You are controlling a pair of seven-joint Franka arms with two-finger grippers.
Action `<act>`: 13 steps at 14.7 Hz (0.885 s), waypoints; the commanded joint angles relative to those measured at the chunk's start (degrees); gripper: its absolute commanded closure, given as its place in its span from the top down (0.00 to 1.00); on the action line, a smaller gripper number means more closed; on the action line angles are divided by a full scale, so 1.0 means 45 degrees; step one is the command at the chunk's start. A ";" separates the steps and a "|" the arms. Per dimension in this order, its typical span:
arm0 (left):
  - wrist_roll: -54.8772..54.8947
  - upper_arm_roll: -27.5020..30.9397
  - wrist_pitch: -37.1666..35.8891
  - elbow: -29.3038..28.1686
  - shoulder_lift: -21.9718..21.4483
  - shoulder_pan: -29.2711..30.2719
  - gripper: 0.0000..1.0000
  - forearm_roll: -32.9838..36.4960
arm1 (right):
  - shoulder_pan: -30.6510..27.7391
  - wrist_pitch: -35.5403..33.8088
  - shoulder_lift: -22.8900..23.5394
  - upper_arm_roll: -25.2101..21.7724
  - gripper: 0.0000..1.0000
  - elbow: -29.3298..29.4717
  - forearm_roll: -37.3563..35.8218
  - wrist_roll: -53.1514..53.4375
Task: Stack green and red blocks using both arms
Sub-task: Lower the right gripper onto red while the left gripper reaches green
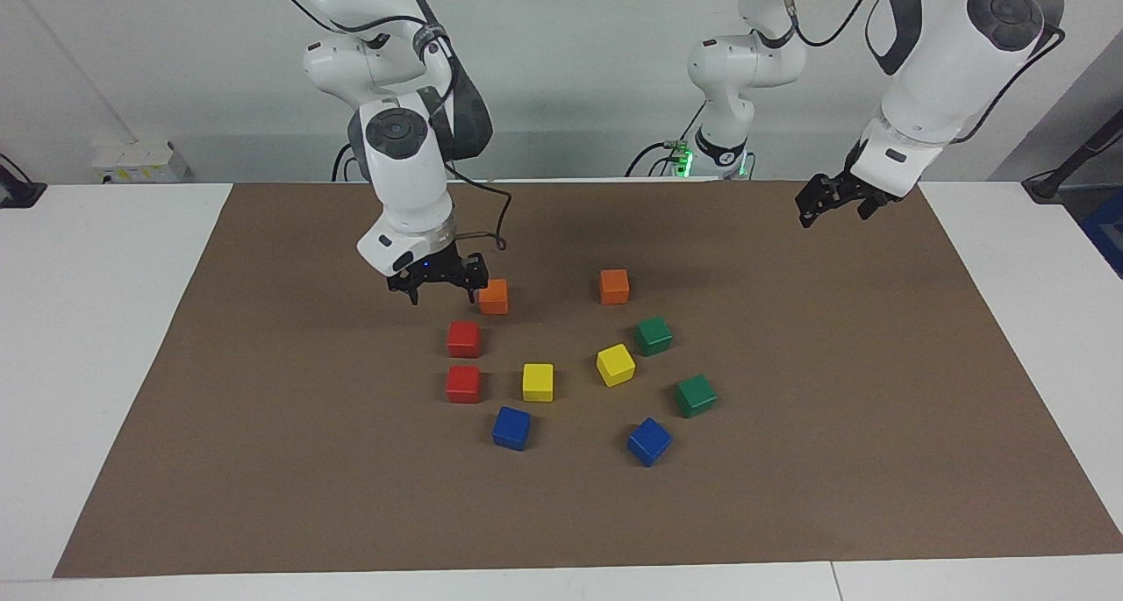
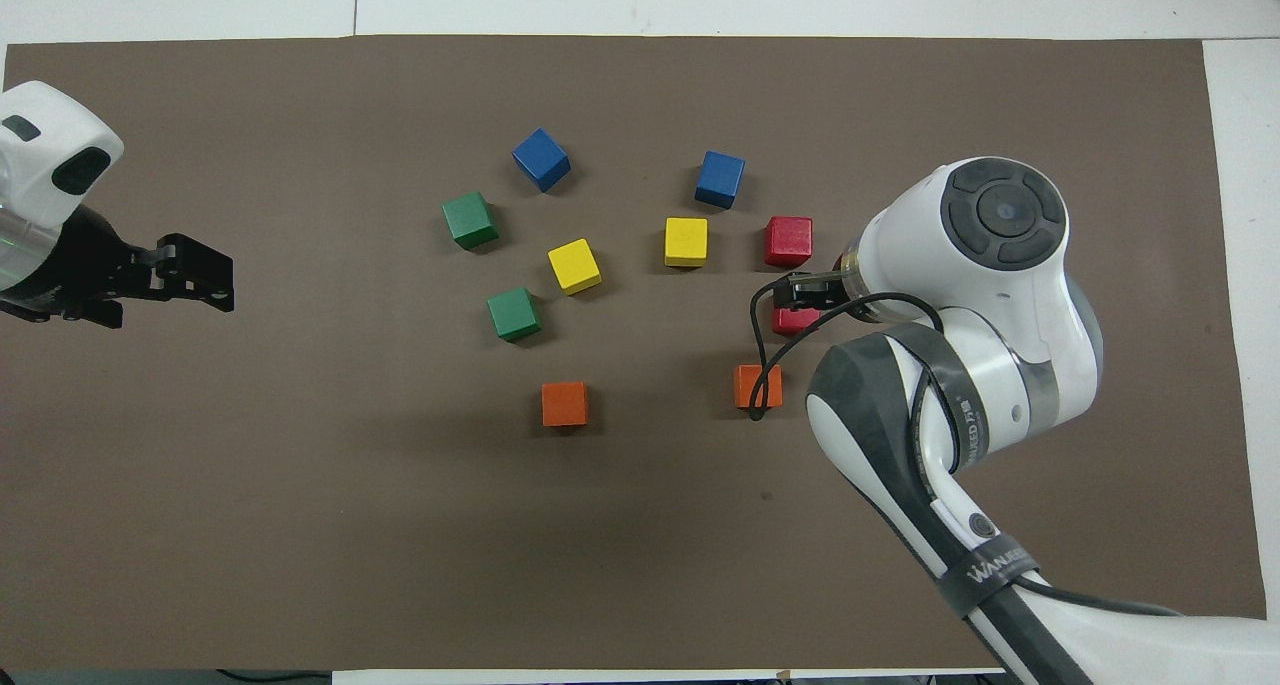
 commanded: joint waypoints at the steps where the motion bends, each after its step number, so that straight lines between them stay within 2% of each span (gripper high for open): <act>1: -0.1619 0.0025 0.0771 -0.0330 -0.0224 -0.0673 1.00 -0.0156 | -0.0079 0.0754 -0.0108 0.0022 1.00 -0.0579 0.0107 -0.0357; 4: -0.2150 0.0025 0.0969 0.0136 0.0574 -0.0715 1.00 -0.0877 | -0.0079 0.1147 0.0106 0.0022 1.00 -0.0678 0.0107 -0.0319; 6: -0.3124 0.0024 0.1395 0.0450 0.1587 -0.1103 1.00 -0.0743 | -0.0079 0.1381 0.0281 0.0022 1.00 -0.0698 0.0107 -0.0260; 10: -0.3946 0.0063 0.2003 0.2167 0.3893 -0.1847 1.00 -0.0567 | -0.0059 0.1830 0.0594 0.0022 1.00 -0.0698 0.0107 -0.0201; 13: -0.4320 0.0122 0.3076 0.2404 0.4618 -0.1887 1.00 -0.0488 | -0.0059 0.1967 0.0867 0.0041 1.00 -0.0698 0.0107 -0.0221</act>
